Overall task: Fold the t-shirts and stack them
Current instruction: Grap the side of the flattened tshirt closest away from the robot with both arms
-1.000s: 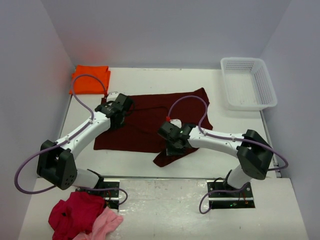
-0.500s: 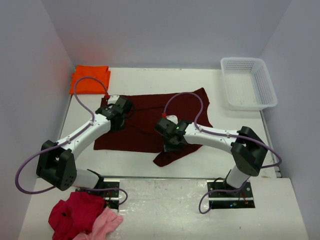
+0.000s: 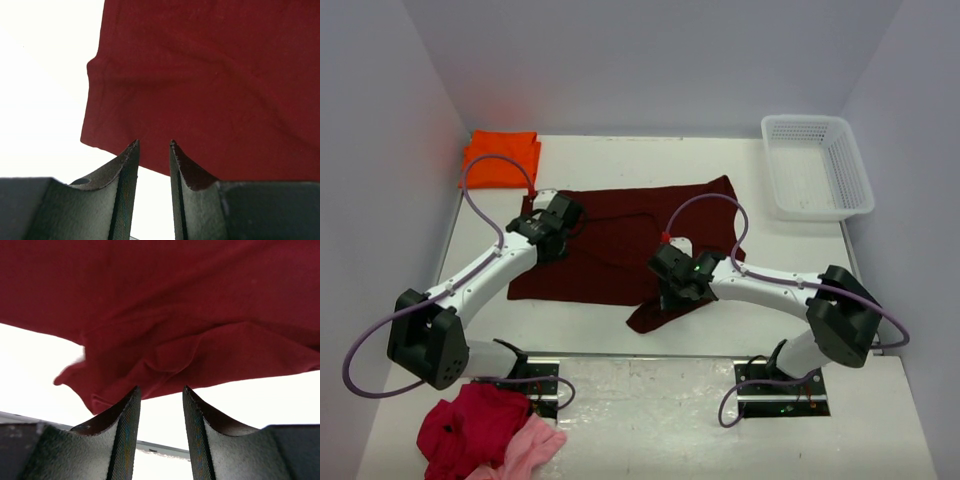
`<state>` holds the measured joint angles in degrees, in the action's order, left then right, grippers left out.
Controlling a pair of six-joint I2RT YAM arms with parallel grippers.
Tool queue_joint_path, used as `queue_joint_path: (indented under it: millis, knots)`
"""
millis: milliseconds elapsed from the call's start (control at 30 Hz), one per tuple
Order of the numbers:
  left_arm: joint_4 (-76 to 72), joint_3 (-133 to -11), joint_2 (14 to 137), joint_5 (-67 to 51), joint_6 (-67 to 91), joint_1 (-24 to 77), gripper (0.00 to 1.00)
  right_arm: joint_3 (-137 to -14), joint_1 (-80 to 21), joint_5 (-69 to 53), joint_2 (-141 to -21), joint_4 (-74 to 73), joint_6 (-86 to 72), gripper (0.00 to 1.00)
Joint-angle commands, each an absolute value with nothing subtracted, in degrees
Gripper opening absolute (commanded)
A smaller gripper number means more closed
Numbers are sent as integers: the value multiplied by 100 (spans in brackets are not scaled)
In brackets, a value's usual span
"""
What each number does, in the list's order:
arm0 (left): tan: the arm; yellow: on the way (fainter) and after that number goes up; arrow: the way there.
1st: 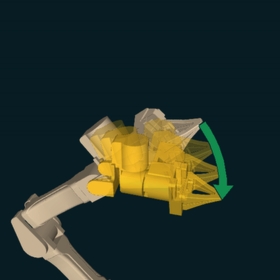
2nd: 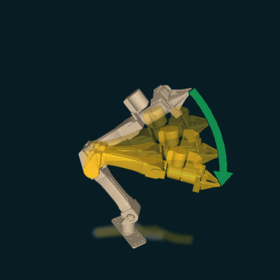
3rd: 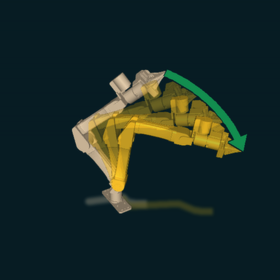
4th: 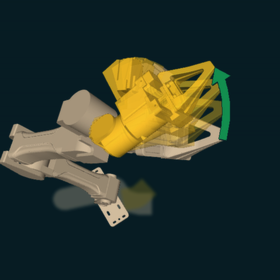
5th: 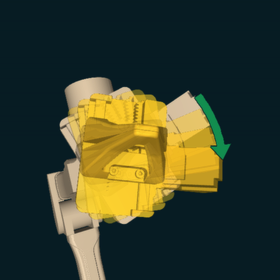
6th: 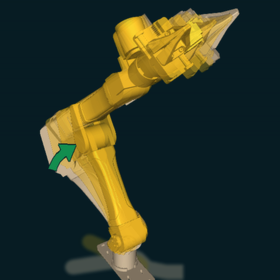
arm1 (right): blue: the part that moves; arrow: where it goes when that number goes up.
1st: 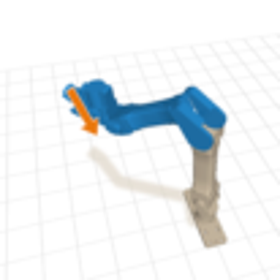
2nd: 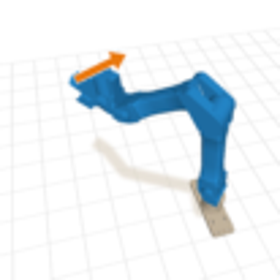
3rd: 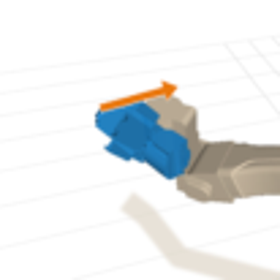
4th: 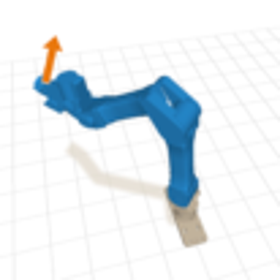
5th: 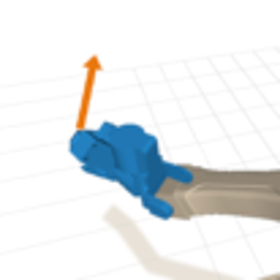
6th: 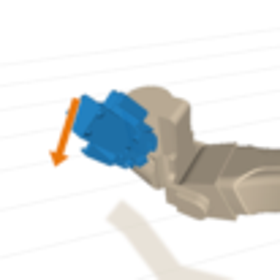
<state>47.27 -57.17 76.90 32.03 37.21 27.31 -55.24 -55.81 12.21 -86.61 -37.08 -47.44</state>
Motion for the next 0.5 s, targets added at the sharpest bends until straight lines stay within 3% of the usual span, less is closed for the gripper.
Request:
queue_joint_path:
  millis: [0, 467]
  knots:
    - [4588, -5625, 7550, 3340, 3612, 2769, 32, -5248, -5572, 994, -8578, -3138, -4948, 40]
    - [4614, -5660, 7506, 3313, 3577, 2777, 32, -5194, -5563, 721, -9245, -2461, -4834, 41]
